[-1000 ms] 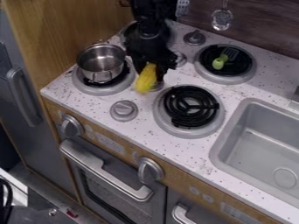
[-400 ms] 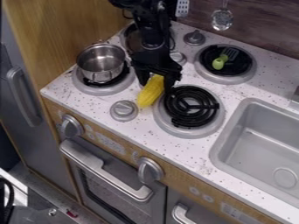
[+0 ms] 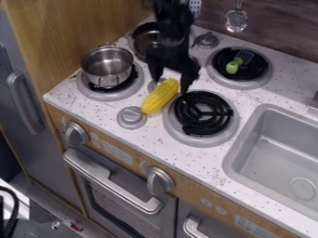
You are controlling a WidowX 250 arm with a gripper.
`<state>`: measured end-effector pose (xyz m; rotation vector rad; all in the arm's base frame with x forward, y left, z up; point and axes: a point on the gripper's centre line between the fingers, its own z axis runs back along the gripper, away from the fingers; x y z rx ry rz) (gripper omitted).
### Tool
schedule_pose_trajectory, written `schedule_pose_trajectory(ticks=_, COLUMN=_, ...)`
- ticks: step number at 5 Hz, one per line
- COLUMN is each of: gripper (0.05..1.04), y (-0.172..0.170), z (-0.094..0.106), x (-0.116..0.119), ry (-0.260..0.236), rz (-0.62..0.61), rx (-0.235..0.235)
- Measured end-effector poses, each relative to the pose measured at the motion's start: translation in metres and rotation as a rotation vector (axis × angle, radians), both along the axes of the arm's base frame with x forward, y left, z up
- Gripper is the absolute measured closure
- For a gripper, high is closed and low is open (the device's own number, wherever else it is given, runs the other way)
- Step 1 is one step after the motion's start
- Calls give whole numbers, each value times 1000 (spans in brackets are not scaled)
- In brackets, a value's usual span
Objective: Move the corn next to right bottom burner
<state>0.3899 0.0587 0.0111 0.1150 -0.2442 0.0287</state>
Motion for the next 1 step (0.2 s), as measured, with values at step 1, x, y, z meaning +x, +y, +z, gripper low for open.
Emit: schedule_pose_trajectory(ticks=1, gripper=85, y=-9, z=49, x=1, ry=-84, rz=-13, rx=35)
